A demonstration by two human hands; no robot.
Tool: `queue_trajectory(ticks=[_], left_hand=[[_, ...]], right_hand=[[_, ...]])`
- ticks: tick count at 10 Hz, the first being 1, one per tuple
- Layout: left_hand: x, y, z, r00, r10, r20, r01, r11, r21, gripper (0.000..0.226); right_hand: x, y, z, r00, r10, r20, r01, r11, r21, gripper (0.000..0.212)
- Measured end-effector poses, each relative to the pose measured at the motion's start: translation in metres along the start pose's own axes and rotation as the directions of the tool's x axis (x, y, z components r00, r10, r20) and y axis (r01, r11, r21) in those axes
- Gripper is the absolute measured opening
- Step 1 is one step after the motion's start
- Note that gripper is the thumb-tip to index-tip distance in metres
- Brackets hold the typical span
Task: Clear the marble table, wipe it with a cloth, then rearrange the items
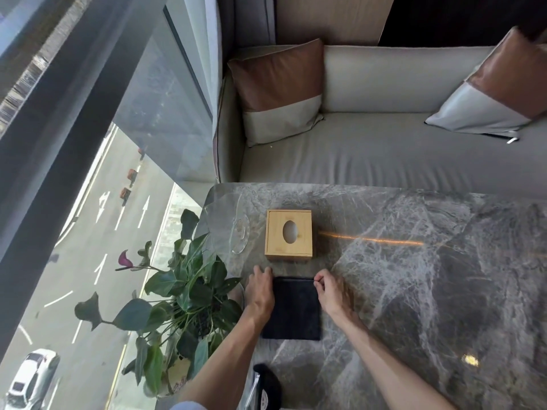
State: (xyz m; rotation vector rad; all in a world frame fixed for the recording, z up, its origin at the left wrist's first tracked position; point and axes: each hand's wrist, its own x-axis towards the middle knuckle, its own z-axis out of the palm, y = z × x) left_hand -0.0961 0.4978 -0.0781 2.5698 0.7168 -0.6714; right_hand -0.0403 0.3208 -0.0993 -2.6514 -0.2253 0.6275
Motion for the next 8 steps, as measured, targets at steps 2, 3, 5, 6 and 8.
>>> queue_trajectory(ticks=[2,3,5,6,8], left_hand=[[-0.021,0.008,-0.010,1.000,0.009,0.010,-0.011,0.973,0.232,0.045],[-0.040,0.014,-0.009,0.997,0.062,0.041,-0.073,0.910,0.408,0.050],[-0.060,0.012,0.003,0.975,0.102,0.199,-0.188,0.855,0.484,0.058],[-0.068,0.018,-0.007,0.982,0.094,0.165,-0.143,0.936,0.320,0.052],[-0.094,0.026,-0.021,0.992,0.119,0.034,-0.124,0.974,0.188,0.038]], right_hand=[[-0.041,0.003,0.001,0.972,-0.233,-0.019,0.226,0.957,-0.185,0.043],[-0.065,0.010,0.007,0.962,-0.262,0.078,0.273,0.933,-0.233,0.058],[-0.075,0.003,-0.003,0.904,-0.075,0.422,0.222,0.924,-0.311,0.091],[-0.079,-0.006,-0.020,0.904,-0.080,0.419,0.198,0.949,-0.246,0.092],[-0.093,-0.008,-0.062,0.943,-0.162,0.290,0.202,0.973,-0.114,0.083]])
